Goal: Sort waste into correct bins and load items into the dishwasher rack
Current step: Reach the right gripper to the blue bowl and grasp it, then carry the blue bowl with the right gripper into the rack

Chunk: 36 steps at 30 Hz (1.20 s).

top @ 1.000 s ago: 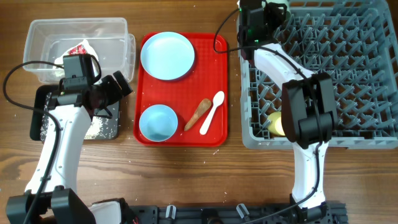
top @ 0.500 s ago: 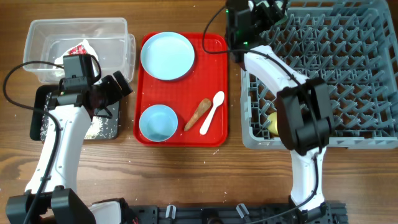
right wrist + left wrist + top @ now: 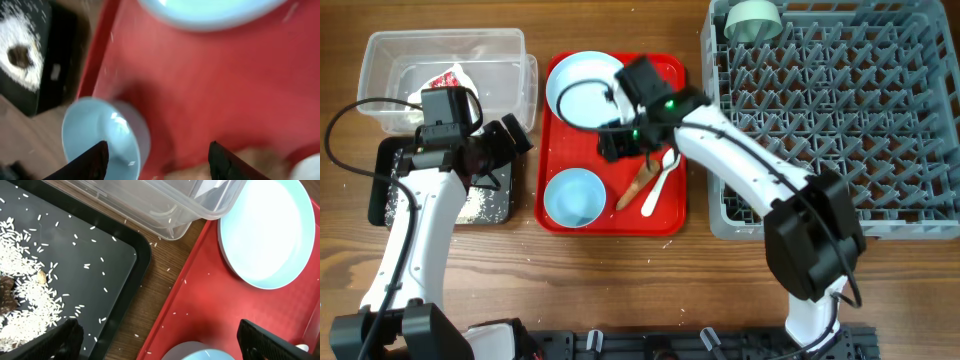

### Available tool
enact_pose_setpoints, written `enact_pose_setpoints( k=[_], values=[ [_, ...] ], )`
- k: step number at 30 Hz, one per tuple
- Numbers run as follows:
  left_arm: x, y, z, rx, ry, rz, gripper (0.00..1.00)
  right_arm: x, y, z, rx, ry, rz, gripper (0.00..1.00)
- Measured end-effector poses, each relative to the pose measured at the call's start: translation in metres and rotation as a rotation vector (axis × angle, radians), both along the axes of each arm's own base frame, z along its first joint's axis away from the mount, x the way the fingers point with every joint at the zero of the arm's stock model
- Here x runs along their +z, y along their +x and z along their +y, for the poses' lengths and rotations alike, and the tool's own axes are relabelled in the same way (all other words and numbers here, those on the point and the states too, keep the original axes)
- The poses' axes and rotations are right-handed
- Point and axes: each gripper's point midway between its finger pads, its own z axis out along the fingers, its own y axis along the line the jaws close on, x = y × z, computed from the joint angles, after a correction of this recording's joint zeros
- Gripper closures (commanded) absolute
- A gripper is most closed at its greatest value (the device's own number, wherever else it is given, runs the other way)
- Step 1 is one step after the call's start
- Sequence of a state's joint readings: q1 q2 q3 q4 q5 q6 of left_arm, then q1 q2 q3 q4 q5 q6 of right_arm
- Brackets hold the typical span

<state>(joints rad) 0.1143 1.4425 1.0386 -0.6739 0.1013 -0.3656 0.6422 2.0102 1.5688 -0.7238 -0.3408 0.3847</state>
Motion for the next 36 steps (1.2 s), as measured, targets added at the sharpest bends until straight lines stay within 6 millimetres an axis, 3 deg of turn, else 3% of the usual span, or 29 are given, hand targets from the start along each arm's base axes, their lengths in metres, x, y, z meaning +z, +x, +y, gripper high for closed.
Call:
enact_pose_setpoints(
  k=[2,6,8,13,19,22,23,24,26,28,31,33,36],
  values=[
    [0.000,0.000,0.000,0.000,0.000,0.000,0.00,-0.022,-0.029,0.006,-0.047,0.000,0.116,0.44],
    [0.000,0.000,0.000,0.000,0.000,0.000,0.00,-0.036,-0.055,0.023,-0.082,0.015,0.181,0.59],
    [0.000,0.000,0.000,0.000,0.000,0.000,0.00,-0.036,-0.058,0.026,-0.106,0.015,0.199,0.63],
    [0.000,0.000,0.000,0.000,0.000,0.000,0.00,-0.057,-0.060,0.023,-0.161,-0.008,0.265,0.96],
    [0.000,0.000,0.000,0.000,0.000,0.000,0.00,-0.054,-0.057,0.016,-0.173,-0.013,0.292,0.96],
    [0.000,0.000,0.000,0.000,0.000,0.000,0.00,-0.043,-0.035,-0.006,-0.197,-0.031,0.262,0.96],
    [0.000,0.000,0.000,0.000,0.000,0.000,0.00,-0.030,-0.021,-0.026,-0.233,-0.049,0.229,0.96],
    [0.000,0.000,0.000,0.000,0.000,0.000,0.00,0.001,0.006,-0.053,-0.304,-0.039,0.147,0.96],
    [0.000,0.000,0.000,0.000,0.000,0.000,0.00,0.067,0.052,-0.123,-0.481,-0.062,-0.064,0.95],
    [0.000,0.000,0.000,0.000,0.000,0.000,0.00,0.121,0.077,-0.192,-0.655,-0.097,-0.251,0.96],
    [0.000,0.000,0.000,0.000,0.000,0.000,0.00,0.174,0.090,-0.289,-0.887,-0.250,-0.481,0.96],
    [0.000,0.000,0.000,0.000,0.000,0.000,0.00,0.199,0.085,-0.345,-0.964,-0.571,-0.647,0.96],
    [0.000,0.000,0.000,0.000,0.000,0.001,0.00,0.223,0.086,-0.371,-0.988,-0.776,-0.763,0.96]
  ],
)
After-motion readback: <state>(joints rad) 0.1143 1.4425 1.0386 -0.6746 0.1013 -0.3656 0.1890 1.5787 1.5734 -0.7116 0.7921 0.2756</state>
